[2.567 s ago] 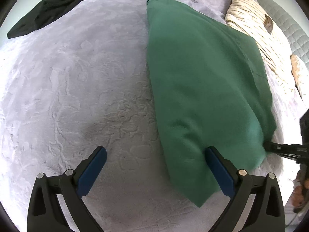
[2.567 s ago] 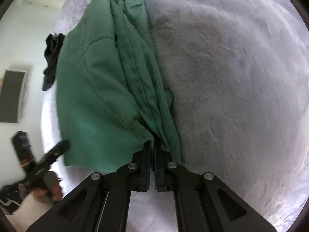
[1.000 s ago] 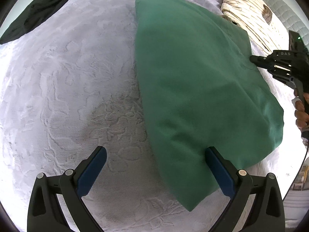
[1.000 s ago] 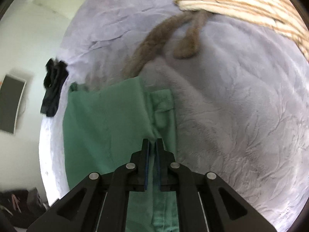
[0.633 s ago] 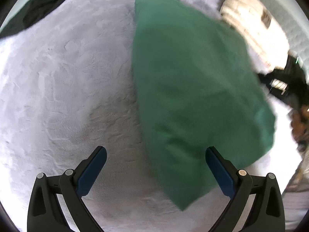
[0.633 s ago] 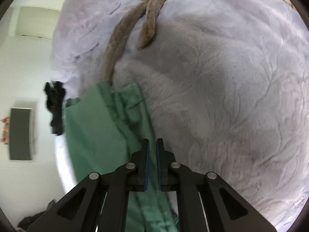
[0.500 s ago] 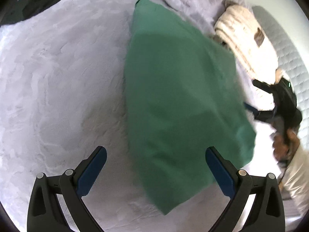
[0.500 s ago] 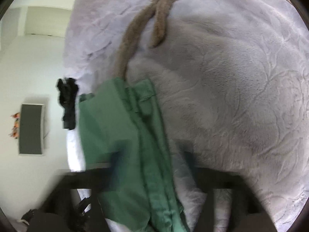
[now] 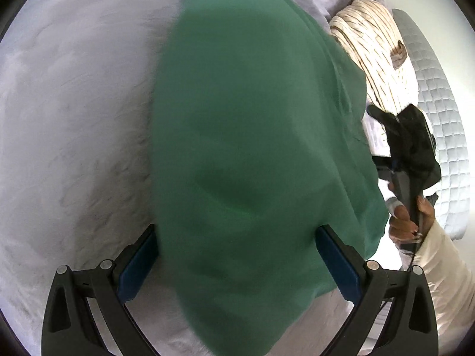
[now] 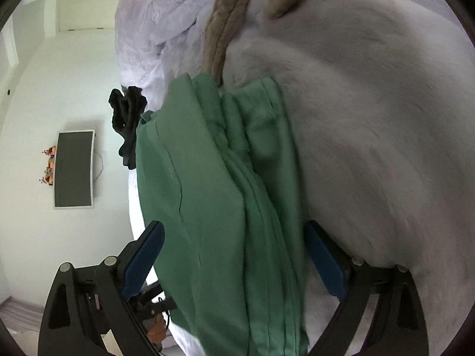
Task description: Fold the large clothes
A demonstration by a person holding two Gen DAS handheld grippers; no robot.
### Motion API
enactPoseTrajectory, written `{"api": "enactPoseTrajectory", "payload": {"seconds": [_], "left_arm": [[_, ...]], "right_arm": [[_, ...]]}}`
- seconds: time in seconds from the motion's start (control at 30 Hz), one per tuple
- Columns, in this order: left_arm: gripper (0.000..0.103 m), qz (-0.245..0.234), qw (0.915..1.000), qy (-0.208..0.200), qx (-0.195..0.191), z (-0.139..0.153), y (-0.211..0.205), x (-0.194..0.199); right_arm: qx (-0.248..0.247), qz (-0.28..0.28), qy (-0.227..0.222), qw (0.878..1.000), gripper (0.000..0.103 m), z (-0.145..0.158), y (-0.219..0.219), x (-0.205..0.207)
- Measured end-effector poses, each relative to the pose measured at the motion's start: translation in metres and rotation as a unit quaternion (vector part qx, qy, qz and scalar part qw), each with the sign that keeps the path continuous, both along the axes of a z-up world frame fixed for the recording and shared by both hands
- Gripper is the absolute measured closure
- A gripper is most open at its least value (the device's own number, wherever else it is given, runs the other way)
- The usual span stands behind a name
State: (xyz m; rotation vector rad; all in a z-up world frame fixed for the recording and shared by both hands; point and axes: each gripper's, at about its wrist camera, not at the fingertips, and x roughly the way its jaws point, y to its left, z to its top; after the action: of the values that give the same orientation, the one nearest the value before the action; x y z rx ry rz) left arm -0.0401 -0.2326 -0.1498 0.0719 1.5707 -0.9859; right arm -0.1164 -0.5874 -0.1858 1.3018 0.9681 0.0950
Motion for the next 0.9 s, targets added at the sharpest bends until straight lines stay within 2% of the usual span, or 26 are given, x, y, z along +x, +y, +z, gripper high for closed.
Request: {"api": "enactPoseTrajectory", "payload": {"seconds": [0.2, 0.23, 0.27, 0.3, 0.37, 0.4, 0.43, 0.47, 0.57, 0.67, 0.9], "left_arm": [[0.001, -0.011, 0.9999, -0.003, 0.005, -0.012, -0.011, -0.001], [0.001, -0.009, 0.9999, -0.003, 0.003, -0.011, -0.01, -0.001], [0.008, -0.008, 1.0, -0.005, 0.001, -0.009, -0.009, -0.002], [0.015, -0.008, 0.9999, -0.012, 0.0, -0.006, -0.009, -0.004], [0.034, -0.005, 0.9998, -0.019, -0.004, 0.0, -0.004, -0.004], [0.039, 0.0, 0.9998, -0.016, -0.013, 0.004, 0.001, -0.003], [0.049, 0.003, 0.9997, -0.015, -0.017, 0.008, 0.002, -0.002], [0.057, 0.005, 0.9996, -0.014, -0.025, 0.012, 0.004, -0.002], [0.062, 0.003, 0.9986, -0.025, -0.047, 0.032, 0.01, -0.004], [0.062, -0.004, 0.997, -0.036, -0.068, 0.052, 0.017, -0.008], [0.062, -0.009, 0.9947, -0.031, -0.098, 0.092, 0.069, -0.009]], "right_arm": [[0.024, -0.036, -0.012, 0.999, 0.008, -0.014, -0.009, 0.018], [0.028, -0.038, -0.01, 0.999, 0.014, -0.016, -0.009, 0.019], [0.03, -0.037, -0.009, 0.999, 0.04, -0.017, -0.009, 0.018], [0.031, -0.034, -0.003, 0.999, 0.053, -0.019, -0.01, 0.017], [0.056, -0.042, -0.011, 0.997, 0.07, -0.024, -0.011, 0.014], [0.067, -0.049, -0.023, 0.996, 0.073, -0.024, -0.012, 0.01], [0.075, -0.054, -0.032, 0.995, 0.077, -0.022, -0.012, 0.009], [0.087, -0.06, -0.043, 0.993, 0.078, -0.021, -0.011, 0.008], [0.127, -0.079, -0.084, 0.985, 0.078, -0.012, -0.007, 0.001], [0.141, -0.082, -0.114, 0.98, 0.078, 0.006, 0.001, -0.001], [0.141, -0.082, -0.136, 0.977, 0.078, 0.044, 0.034, -0.008]]}}
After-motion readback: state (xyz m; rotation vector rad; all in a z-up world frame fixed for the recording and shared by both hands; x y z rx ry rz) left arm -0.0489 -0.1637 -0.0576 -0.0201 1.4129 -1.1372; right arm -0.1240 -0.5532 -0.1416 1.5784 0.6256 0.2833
